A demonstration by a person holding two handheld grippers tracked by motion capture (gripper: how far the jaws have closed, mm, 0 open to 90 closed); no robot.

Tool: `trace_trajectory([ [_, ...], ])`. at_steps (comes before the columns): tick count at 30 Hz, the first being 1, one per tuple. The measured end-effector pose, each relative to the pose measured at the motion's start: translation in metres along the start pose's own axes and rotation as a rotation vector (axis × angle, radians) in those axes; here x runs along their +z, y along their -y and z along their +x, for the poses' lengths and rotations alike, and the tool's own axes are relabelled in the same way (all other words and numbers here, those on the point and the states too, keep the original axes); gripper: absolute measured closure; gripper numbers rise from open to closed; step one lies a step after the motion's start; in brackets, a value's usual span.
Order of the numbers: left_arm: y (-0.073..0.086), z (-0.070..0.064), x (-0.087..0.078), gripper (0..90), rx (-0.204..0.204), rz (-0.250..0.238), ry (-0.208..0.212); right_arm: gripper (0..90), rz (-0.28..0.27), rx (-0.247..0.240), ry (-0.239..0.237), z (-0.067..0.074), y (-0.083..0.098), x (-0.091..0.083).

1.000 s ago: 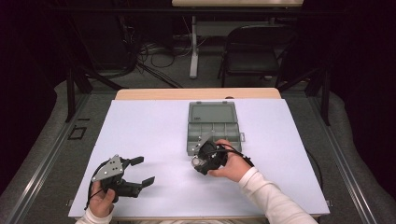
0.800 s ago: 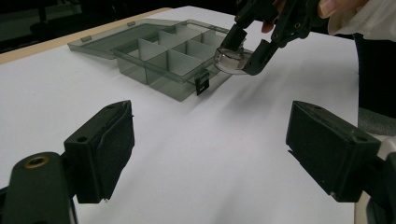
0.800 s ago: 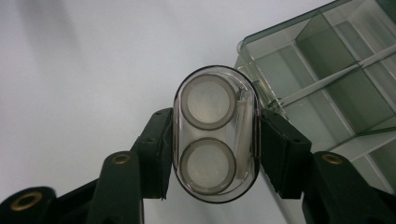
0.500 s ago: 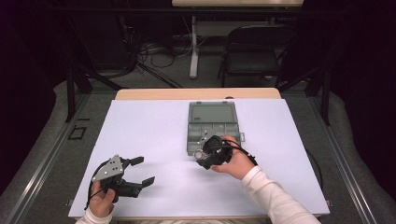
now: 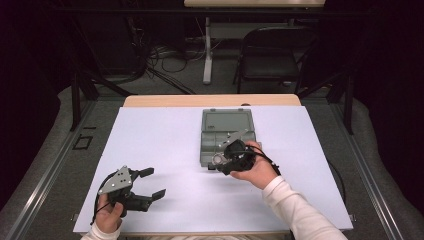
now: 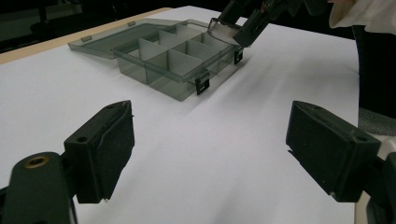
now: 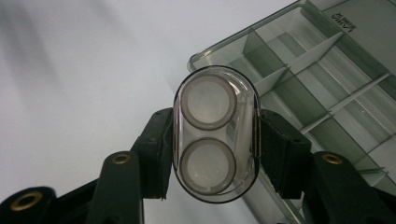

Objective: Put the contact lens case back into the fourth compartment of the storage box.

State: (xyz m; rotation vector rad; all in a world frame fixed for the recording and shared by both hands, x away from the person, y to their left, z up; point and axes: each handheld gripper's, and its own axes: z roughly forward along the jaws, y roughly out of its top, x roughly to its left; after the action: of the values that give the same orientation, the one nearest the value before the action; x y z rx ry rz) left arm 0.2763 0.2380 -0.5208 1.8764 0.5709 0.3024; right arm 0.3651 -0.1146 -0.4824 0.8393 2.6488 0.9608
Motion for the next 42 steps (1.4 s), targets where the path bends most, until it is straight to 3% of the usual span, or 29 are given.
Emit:
trace_trajectory([
  [19, 0.000, 0.000, 0.000, 15.9, 0.000, 0.001, -0.001, 48.7, -0.041, 0.082, 0.026, -0.023, 0.006, -0.015],
  [42, 0.000, 0.000, 0.000, 15.9, 0.000, 0.004, 0.000, 48.7, -0.049, 0.139, 0.077, -0.047, 0.013, -0.028],
])
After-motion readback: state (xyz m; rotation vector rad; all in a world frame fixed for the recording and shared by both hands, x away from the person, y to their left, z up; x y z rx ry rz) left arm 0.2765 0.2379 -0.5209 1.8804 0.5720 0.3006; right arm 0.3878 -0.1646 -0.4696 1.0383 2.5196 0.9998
